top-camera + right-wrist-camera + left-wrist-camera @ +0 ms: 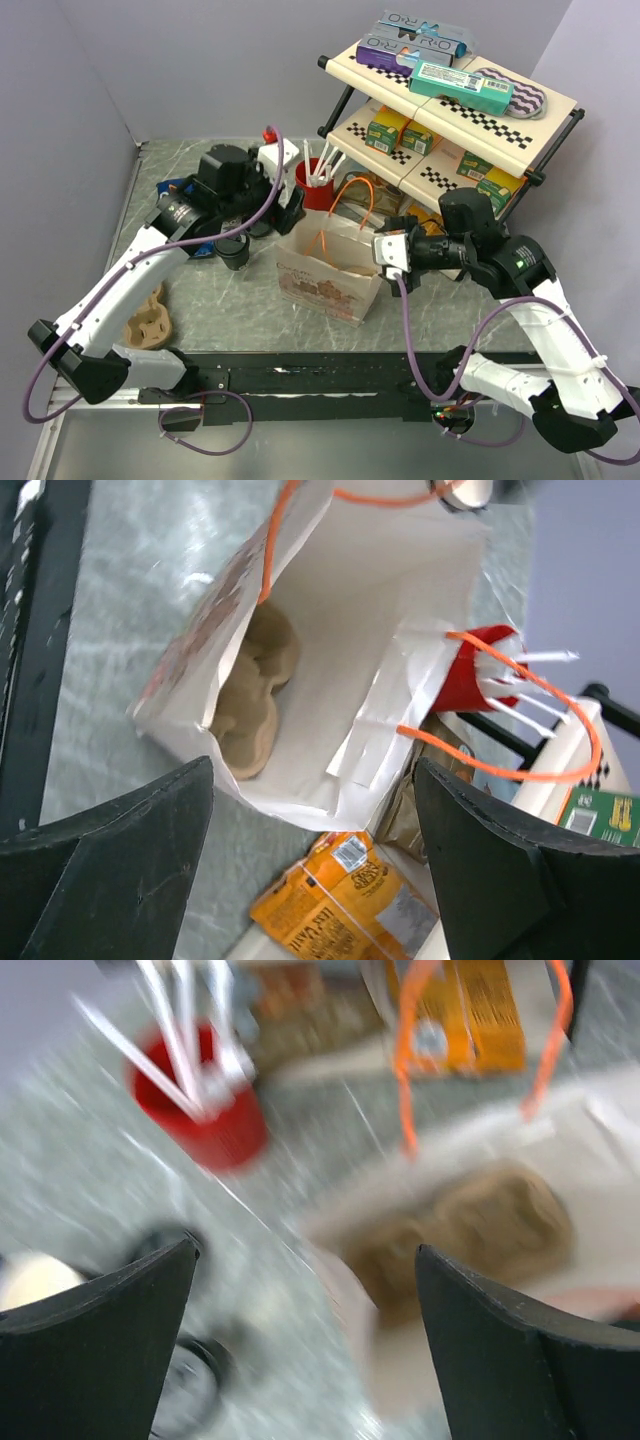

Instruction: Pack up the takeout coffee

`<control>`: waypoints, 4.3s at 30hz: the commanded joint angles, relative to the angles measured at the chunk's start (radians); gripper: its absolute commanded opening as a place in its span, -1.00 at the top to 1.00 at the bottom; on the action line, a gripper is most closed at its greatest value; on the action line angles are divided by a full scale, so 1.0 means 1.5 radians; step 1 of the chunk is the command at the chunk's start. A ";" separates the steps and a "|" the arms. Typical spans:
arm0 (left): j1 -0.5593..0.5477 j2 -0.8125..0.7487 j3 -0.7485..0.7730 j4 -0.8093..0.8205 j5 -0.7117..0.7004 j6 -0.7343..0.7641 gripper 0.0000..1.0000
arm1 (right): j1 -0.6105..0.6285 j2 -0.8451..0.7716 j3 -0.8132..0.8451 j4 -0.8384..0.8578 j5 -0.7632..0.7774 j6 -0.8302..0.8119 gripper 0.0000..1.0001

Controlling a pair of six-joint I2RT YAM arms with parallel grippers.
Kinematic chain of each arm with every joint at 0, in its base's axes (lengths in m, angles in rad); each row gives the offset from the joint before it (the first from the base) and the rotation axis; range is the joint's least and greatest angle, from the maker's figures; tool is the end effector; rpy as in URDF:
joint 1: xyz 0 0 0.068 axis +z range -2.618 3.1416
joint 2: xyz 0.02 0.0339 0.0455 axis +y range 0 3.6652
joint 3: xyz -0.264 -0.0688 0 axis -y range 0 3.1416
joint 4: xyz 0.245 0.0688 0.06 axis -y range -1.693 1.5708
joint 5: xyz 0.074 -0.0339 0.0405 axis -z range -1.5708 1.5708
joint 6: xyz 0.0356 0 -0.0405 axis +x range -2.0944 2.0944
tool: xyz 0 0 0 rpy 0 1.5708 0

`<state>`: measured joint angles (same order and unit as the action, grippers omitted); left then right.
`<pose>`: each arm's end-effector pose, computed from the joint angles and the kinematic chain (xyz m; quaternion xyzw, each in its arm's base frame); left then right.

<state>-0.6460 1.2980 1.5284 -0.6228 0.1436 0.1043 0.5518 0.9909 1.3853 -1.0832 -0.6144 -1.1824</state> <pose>0.2162 -0.1694 0.4403 0.3409 0.7570 -0.2058 0.5181 0.1238 0.1003 0.4184 -0.7407 0.4593 0.1338 0.4716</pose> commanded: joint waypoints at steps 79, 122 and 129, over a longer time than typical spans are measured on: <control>0.088 -0.135 -0.094 0.086 0.301 0.055 -0.99 | 0.121 0.031 0.065 0.242 0.172 0.357 -0.72; 0.066 -0.157 -0.007 -0.016 0.335 0.153 -0.99 | 0.036 0.360 0.393 0.059 0.019 0.526 1.00; 0.066 -0.150 0.021 0.013 0.272 0.114 -0.99 | 0.035 0.355 0.419 0.080 0.037 0.664 1.00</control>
<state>-0.5465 1.0794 1.5097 -0.6483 0.6174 0.3035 0.6044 1.5692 1.9575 -1.0111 -0.5747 -0.3672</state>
